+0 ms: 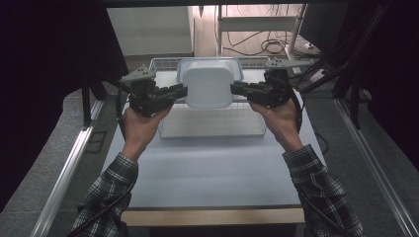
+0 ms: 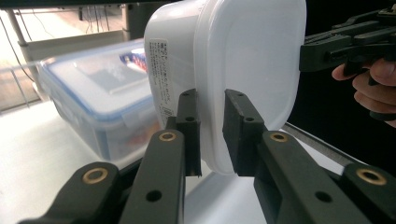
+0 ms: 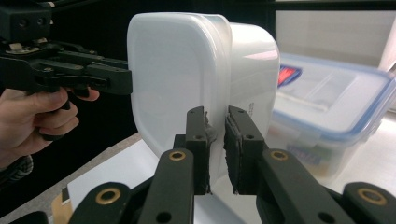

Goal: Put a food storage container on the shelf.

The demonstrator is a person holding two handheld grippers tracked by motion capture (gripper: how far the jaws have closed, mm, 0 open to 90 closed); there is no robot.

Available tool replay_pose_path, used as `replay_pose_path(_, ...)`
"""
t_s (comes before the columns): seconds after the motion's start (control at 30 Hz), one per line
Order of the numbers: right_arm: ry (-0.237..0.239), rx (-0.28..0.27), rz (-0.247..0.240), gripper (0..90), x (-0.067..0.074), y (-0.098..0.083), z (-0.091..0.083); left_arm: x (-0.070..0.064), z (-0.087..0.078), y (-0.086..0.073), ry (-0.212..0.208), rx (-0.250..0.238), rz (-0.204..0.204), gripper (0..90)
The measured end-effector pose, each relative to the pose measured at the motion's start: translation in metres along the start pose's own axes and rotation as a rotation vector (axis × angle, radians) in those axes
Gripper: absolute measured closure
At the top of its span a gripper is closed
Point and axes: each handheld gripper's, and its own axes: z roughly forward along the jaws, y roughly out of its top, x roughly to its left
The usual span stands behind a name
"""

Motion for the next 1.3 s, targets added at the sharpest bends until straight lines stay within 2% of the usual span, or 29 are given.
replay_pose_path(0.17,-0.012,-0.013,-0.002,79.4,-0.006,0.018,0.002,0.004,0.002,0.019,0.012,0.000,0.009,77.4)
replay_pose_path(0.33,-0.023,-0.012,0.011,79.0,-0.014,0.027,0.007,0.010,0.009,0.030,0.027,0.013,0.010,77.4)
replay_pose_path(0.57,-0.044,-0.012,0.036,78.3,-0.027,0.034,0.015,0.018,0.020,0.037,0.029,0.020,0.001,76.7)
replay_pose_path(0.7,-0.043,-0.019,0.050,77.8,-0.032,0.036,0.016,0.019,0.024,0.040,0.042,0.023,0.017,74.5)
replay_pose_path(0.77,-0.040,-0.020,0.057,76.9,-0.033,0.038,0.017,0.020,0.027,0.041,0.041,0.018,0.011,70.6)
replay_pose_path(1.0,-0.065,-0.019,0.065,73.8,-0.035,0.044,0.023,0.024,0.034,0.045,0.061,0.007,0.006,68.2)
replay_pose_path(1.3,-0.109,-0.014,0.054,69.8,-0.037,0.050,0.031,0.029,0.043,0.049,0.084,0.019,0.004,64.1)
